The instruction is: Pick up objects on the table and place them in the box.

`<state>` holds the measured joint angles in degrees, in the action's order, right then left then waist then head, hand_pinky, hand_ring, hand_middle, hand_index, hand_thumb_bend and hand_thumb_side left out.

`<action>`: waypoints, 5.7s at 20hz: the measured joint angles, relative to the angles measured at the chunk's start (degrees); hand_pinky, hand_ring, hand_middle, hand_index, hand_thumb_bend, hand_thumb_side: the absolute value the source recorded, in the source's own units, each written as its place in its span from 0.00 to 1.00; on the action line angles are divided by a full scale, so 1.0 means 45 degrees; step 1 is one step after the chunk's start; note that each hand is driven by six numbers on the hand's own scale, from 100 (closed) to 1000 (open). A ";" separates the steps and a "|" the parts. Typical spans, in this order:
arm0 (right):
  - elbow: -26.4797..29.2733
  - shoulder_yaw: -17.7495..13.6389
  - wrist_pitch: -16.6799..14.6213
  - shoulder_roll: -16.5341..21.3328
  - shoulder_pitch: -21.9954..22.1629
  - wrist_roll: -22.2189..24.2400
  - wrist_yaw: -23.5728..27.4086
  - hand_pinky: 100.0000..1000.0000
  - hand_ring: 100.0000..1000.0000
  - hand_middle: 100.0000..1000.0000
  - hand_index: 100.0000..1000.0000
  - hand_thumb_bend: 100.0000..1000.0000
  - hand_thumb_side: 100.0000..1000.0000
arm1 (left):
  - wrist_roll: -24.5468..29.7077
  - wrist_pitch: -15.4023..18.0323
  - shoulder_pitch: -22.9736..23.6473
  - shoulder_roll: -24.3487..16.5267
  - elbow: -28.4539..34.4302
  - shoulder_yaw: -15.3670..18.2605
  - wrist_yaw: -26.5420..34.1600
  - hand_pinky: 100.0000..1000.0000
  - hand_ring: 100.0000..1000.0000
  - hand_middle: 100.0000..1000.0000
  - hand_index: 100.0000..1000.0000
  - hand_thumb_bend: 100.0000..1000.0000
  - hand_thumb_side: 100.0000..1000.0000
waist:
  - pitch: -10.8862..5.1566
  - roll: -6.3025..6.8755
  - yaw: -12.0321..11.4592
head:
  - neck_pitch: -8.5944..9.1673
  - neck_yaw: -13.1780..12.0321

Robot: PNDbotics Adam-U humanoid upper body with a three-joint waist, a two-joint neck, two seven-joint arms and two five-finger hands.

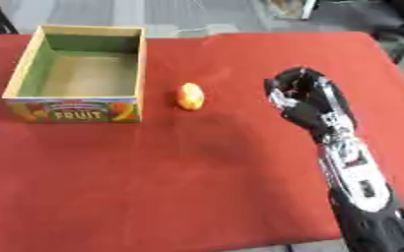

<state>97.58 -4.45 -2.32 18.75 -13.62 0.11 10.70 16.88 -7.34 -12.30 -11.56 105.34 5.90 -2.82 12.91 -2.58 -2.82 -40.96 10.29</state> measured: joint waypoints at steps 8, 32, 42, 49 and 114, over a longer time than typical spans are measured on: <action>0.0000 0.0069 -0.0023 0.0116 -0.0132 0.0072 -0.0022 0.43 0.47 0.38 0.52 0.23 0.08 | 0.0000 0.0000 0.0000 0.0000 0.0000 -0.0001 0.0000 0.43 0.43 0.45 0.45 0.32 0.27 | 0.0000 0.0001 -0.0004 | 0.0000 0.0065; -0.2547 0.2393 -0.3143 0.2876 -0.4118 0.4545 -0.3403 0.63 0.79 0.76 0.78 0.38 0.14 | 0.0129 0.0021 0.0040 0.0000 -0.0003 -0.0162 0.0013 0.43 0.43 0.45 0.45 0.32 0.27 | -0.0266 -0.0025 -0.0399 | -0.0056 0.0441; -0.5601 0.3219 -0.4344 0.2276 -0.5935 0.5581 -0.5525 0.65 0.82 0.78 0.79 0.35 0.10 | 0.0272 0.0080 0.0072 0.0000 -0.0074 -0.0312 0.0048 0.43 0.43 0.45 0.45 0.32 0.27 | -0.0364 0.0104 -0.0667 | -0.0117 0.0735; -0.7696 0.3280 -0.4713 0.1315 -0.6713 0.5704 -0.6584 0.64 0.80 0.76 0.78 0.34 0.09 | 0.0344 0.0125 0.0109 0.0004 -0.0083 -0.0398 0.0060 0.43 0.43 0.45 0.45 0.32 0.27 | -0.0407 0.0205 -0.0926 | -0.0171 0.0948; -0.9599 0.2678 -0.4596 0.0618 -0.8584 0.0903 -0.9771 0.19 0.26 0.20 0.36 0.00 0.00 | 0.0499 0.0157 0.0143 0.0102 -0.0154 -0.0553 0.0069 0.42 0.43 0.45 0.44 0.32 0.27 | -0.0523 0.0106 -0.1458 | -0.0181 0.1290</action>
<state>54.39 7.60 -23.01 21.53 -52.25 4.17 -33.27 19.13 -6.63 -11.65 -11.09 104.65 3.42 -2.51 10.55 -2.11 -9.38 -41.78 16.10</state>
